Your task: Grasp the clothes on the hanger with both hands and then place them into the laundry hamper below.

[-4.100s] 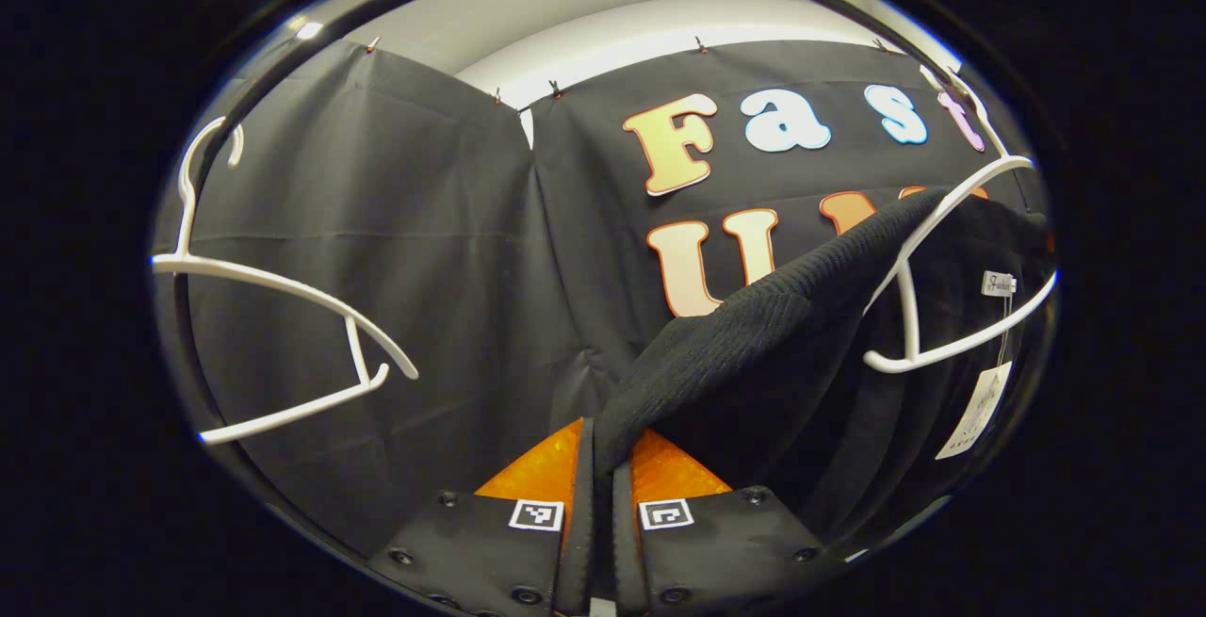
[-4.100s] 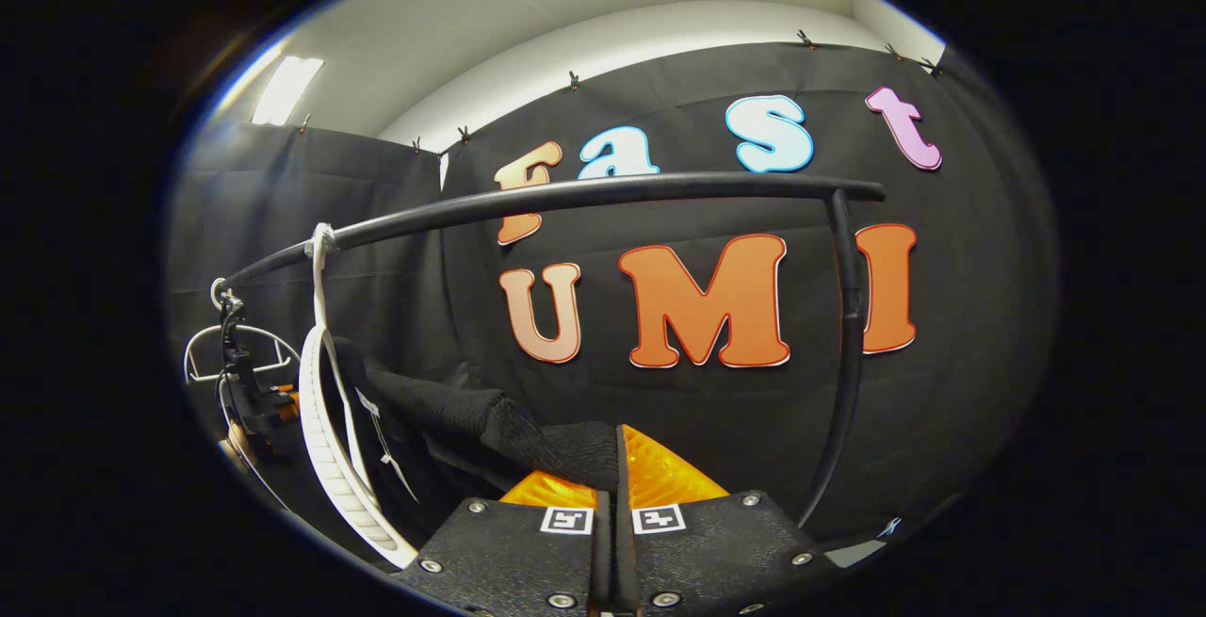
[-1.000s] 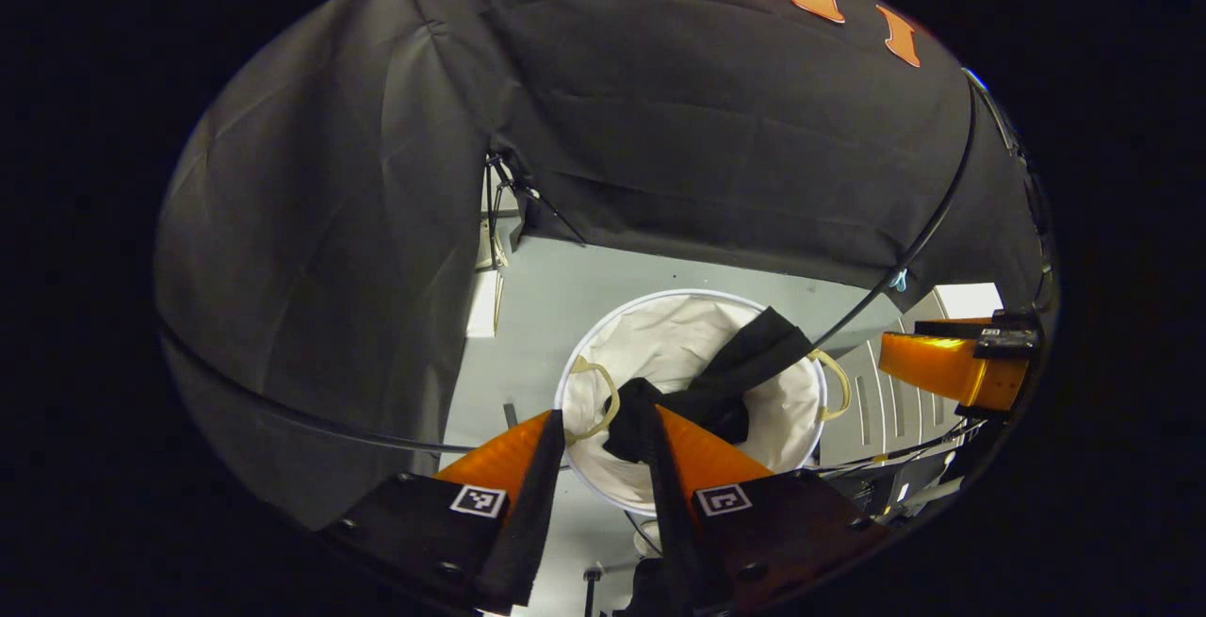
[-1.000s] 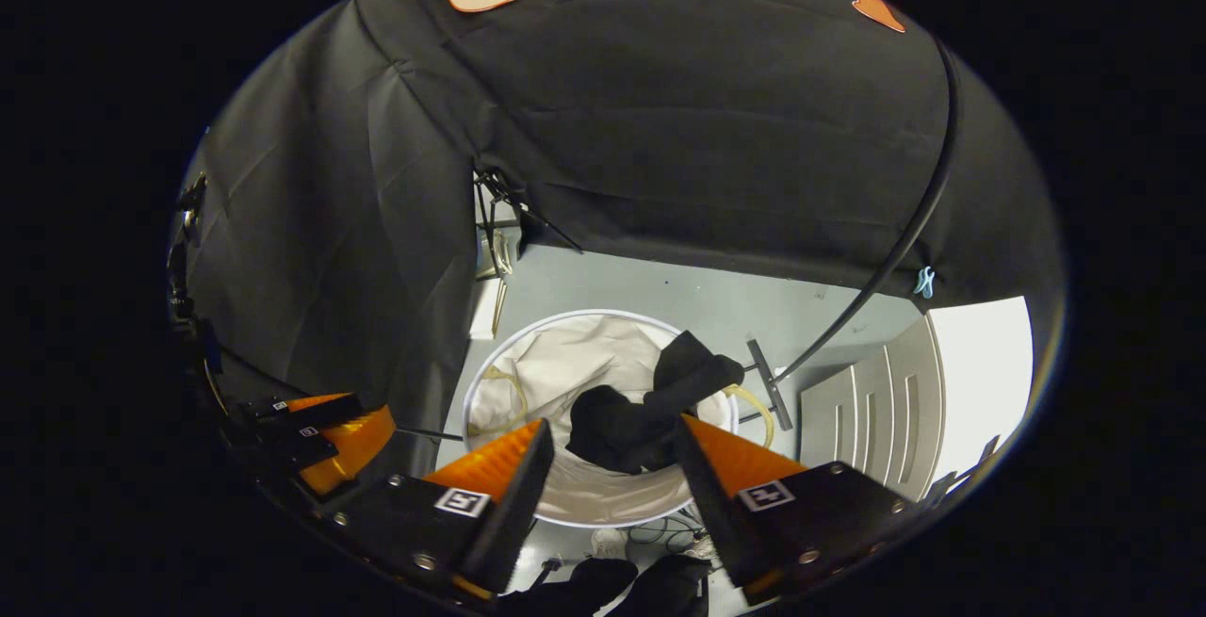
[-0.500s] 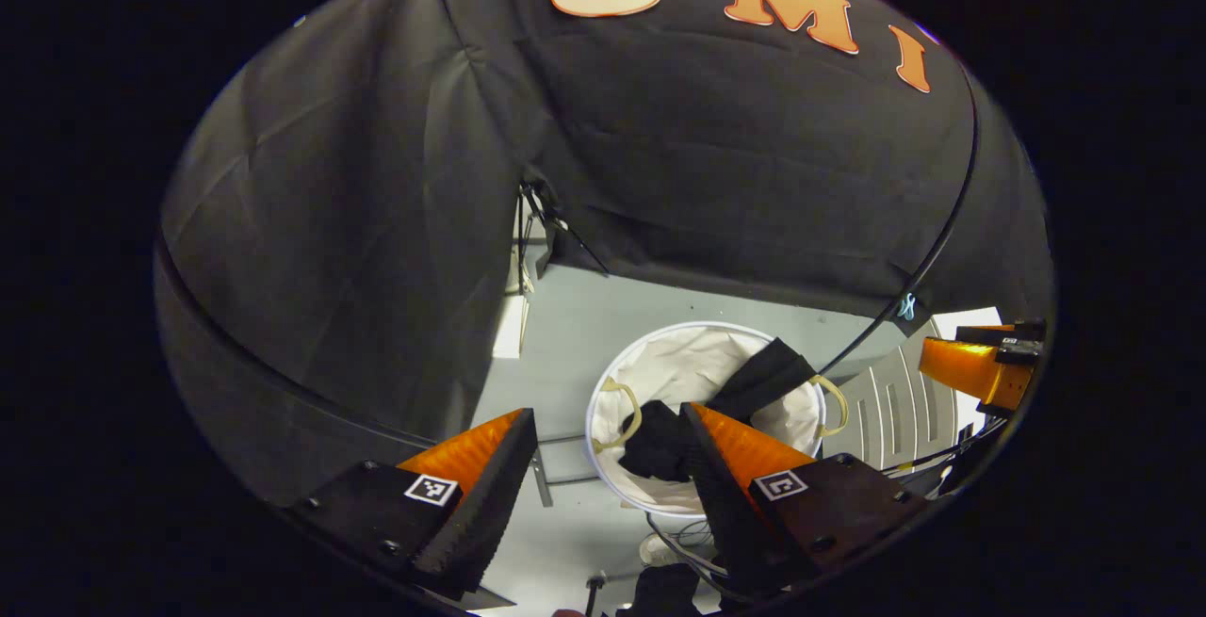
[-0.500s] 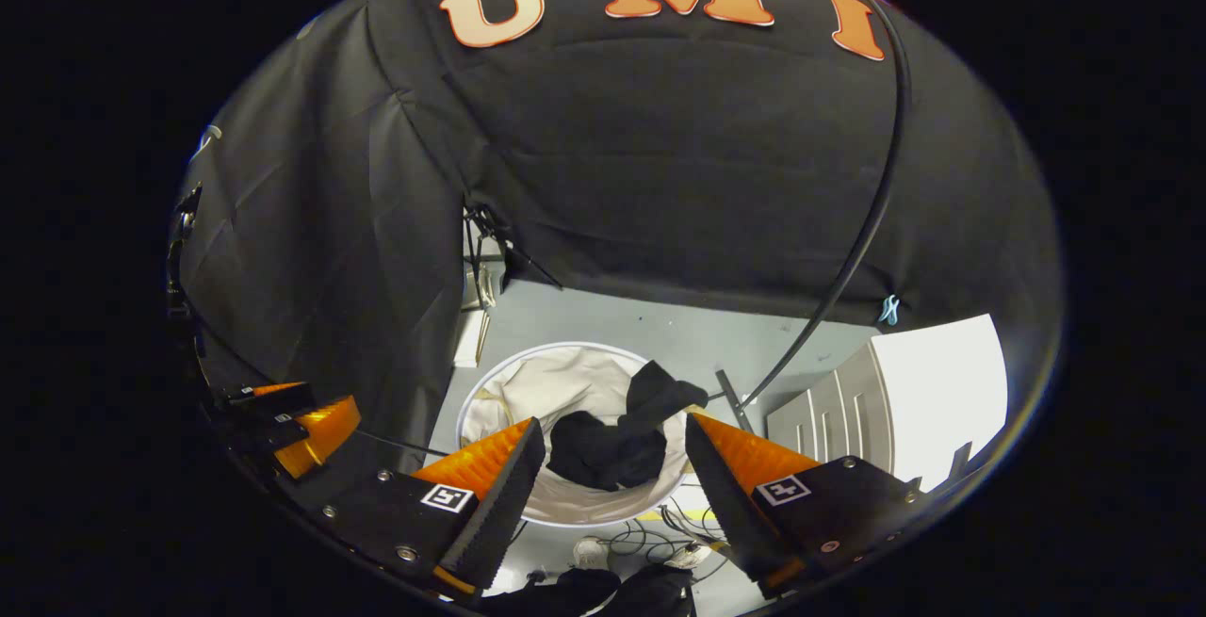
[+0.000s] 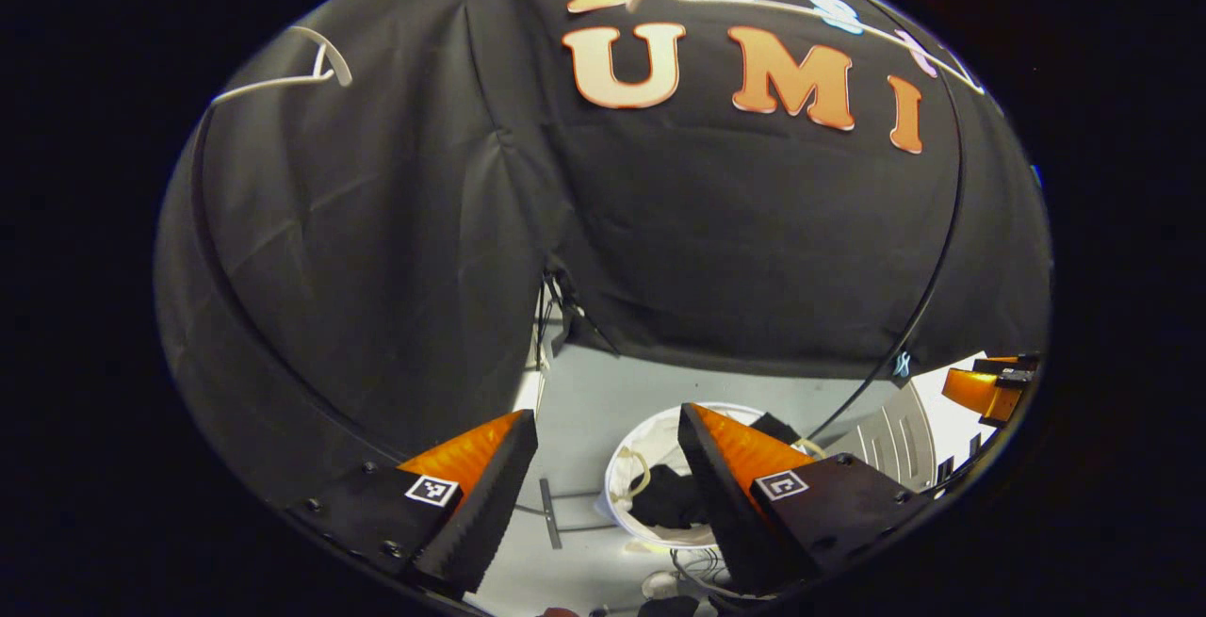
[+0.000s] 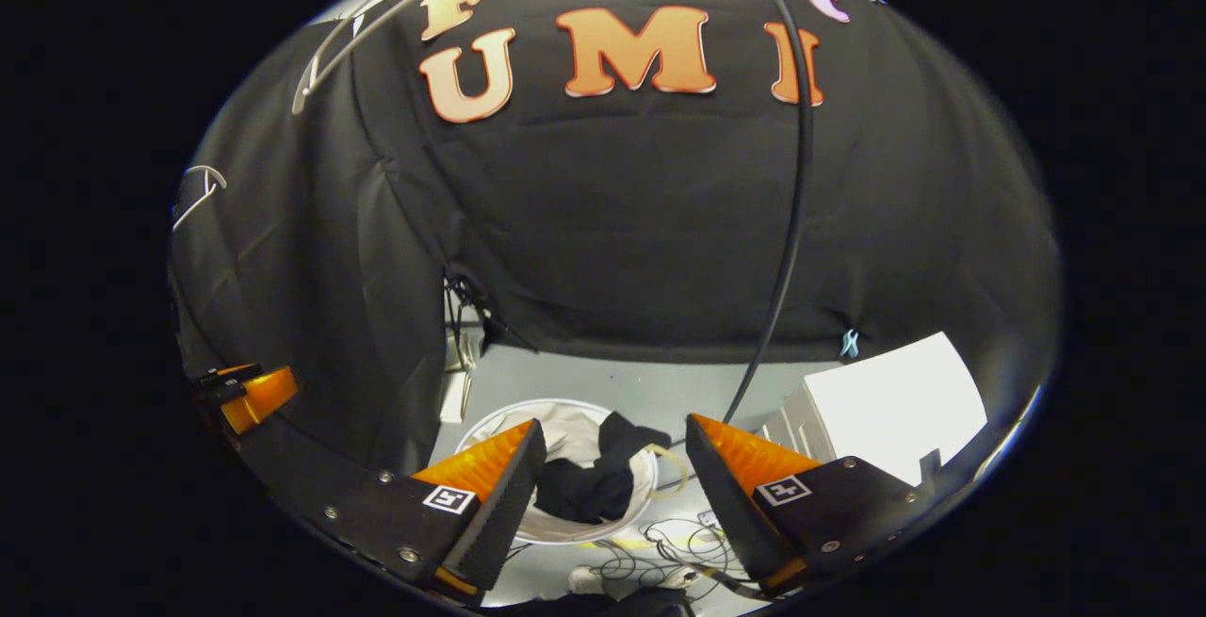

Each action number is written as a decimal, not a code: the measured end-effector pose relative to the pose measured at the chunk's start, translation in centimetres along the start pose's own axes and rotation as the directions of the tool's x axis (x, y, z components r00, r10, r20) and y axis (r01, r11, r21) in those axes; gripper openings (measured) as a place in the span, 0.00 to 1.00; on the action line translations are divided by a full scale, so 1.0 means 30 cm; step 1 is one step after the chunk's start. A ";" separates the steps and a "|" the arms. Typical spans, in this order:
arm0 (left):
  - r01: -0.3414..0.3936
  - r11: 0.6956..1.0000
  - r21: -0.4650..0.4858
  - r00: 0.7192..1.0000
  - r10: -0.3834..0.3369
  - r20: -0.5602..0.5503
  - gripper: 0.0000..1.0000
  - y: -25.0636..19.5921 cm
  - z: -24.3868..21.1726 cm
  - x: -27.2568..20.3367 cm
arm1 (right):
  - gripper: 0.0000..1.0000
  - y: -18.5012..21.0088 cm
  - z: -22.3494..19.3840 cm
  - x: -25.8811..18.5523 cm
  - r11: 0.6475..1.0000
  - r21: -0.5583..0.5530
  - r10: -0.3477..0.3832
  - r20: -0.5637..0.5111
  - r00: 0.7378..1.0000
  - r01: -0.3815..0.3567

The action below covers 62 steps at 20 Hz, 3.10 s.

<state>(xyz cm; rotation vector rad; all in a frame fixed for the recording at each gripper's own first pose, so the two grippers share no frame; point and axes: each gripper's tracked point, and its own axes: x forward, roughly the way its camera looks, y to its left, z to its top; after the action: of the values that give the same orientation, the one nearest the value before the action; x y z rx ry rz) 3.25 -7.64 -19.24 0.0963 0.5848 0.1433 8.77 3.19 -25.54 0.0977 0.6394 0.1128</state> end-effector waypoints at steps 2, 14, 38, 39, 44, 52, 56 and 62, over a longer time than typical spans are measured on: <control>0.003 1.000 0.000 0.999 -0.003 0.053 0.99 0.013 0.078 -0.044 | 0.93 -0.012 0.081 -0.074 1.000 0.000 -0.001 0.058 0.998 0.001; 0.027 1.000 -0.013 0.909 -0.019 0.416 0.99 0.045 0.590 -0.418 | 0.92 -0.057 0.529 -0.594 0.998 -0.058 -0.001 0.387 0.922 0.025; -0.011 0.996 -0.091 0.787 0.065 0.613 0.99 0.178 0.821 -0.753 | 0.92 -0.065 0.779 -0.893 0.994 -0.107 0.032 0.592 0.805 0.039; -0.011 0.996 -0.090 0.786 0.064 0.614 0.99 0.178 0.825 -0.751 | 0.92 -0.064 0.780 -0.893 0.994 -0.106 0.032 0.592 0.805 0.038; -0.015 0.997 -0.077 0.777 0.060 0.627 0.99 0.166 0.855 -0.736 | 0.93 -0.065 0.795 -0.883 0.994 -0.106 0.031 0.600 0.800 0.041; -0.025 0.997 -0.076 0.775 0.068 0.629 0.99 0.181 0.867 -0.721 | 0.93 -0.058 0.801 -0.895 0.994 -0.104 0.029 0.608 0.793 0.043; -0.028 0.997 -0.074 0.772 0.069 0.632 0.98 0.179 0.876 -0.720 | 0.93 -0.055 0.810 -0.886 0.993 -0.109 0.030 0.611 0.791 0.046; -0.037 0.997 -0.075 0.771 0.076 0.632 0.98 0.179 0.883 -0.704 | 0.93 -0.052 0.822 -0.872 0.993 -0.108 0.031 0.616 0.787 0.045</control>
<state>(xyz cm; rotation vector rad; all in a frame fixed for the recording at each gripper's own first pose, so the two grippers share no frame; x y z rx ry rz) 0.00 -7.09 14.90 0.0989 -0.1087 0.1749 2.82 -3.28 9.37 0.0140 -0.0318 0.1031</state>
